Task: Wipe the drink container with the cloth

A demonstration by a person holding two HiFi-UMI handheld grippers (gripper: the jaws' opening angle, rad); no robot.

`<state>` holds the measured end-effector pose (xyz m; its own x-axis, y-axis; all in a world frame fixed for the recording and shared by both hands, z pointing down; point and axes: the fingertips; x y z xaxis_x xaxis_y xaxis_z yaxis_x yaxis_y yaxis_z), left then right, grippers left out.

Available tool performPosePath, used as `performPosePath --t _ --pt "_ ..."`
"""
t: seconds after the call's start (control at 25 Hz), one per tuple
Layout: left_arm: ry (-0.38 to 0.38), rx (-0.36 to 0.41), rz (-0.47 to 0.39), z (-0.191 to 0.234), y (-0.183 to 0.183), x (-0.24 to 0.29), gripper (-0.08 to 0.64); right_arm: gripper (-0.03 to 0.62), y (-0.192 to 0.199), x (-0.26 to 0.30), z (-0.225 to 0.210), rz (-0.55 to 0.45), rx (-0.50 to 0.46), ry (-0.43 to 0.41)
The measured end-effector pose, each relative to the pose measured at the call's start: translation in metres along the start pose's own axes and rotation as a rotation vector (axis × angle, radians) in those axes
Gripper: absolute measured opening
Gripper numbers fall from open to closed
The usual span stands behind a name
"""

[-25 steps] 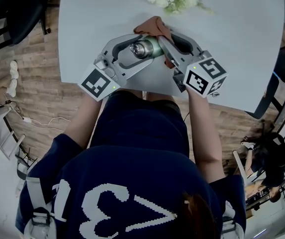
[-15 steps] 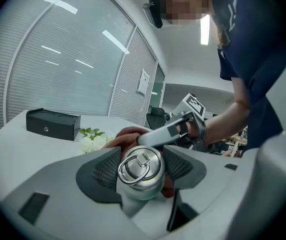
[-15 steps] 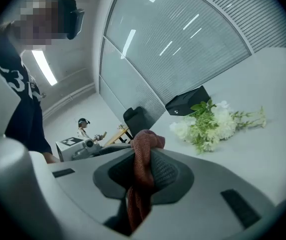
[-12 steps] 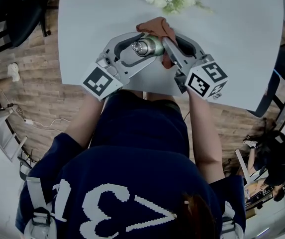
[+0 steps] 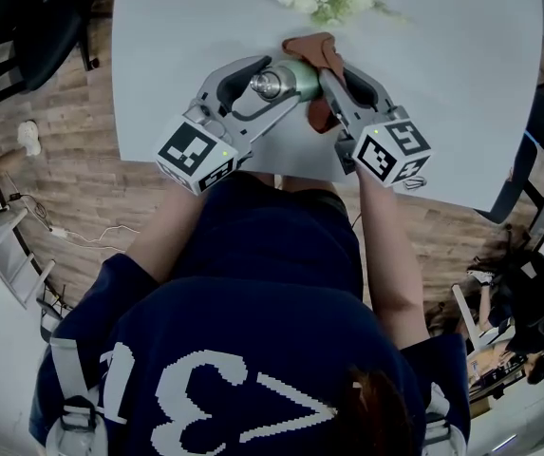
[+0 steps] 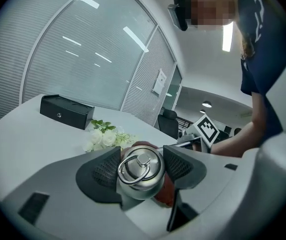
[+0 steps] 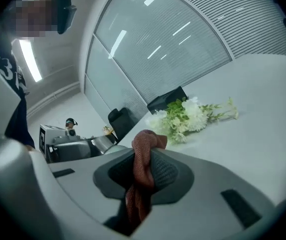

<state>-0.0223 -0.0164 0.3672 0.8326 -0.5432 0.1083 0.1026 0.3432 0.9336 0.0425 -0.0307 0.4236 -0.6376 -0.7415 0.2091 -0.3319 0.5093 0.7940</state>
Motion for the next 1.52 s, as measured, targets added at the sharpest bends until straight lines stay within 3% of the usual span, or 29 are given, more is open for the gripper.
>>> performPosePath --t 0.28,0.44,0.56,0.84,1.24,1.36,1.52 --pt "-0.022 -0.057 0.01 0.0 0.001 0.004 0.268 0.072 -0.032 0.006 0.046 -0.119 0.121 -0.137" --pt "-0.003 -0.143 -0.005 -0.007 -0.005 0.005 0.268 0.072 -0.042 0.006 0.058 -0.154 0.182 -0.167" --pt "0.013 -0.137 -0.008 -0.012 -0.009 0.004 0.21 0.072 -0.046 0.003 0.058 -0.172 0.207 -0.175" --pt "0.018 -0.135 -0.027 -0.011 -0.009 0.005 0.189 0.072 -0.03 0.003 0.038 -0.147 0.133 -0.116" --pt "-0.041 -0.206 -0.061 0.004 -0.013 -0.004 0.187 0.072 0.02 0.004 -0.026 0.001 0.06 0.111" --pt "-0.06 -0.222 -0.071 0.008 -0.013 -0.008 0.186 0.074 0.019 0.003 -0.021 -0.024 0.09 0.093" --pt "-0.077 -0.234 -0.079 0.01 -0.013 -0.009 0.186 0.074 -0.004 0.002 0.008 -0.137 0.144 -0.004"
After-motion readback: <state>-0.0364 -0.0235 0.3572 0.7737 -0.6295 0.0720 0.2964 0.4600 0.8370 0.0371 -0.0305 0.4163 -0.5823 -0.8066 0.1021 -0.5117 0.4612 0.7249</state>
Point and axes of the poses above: the fingertips, and each gripper's own axes: x forward along the fingers, z to its left, y out of its underside, and after that the axes turned 12 degrees about -z, right-handed
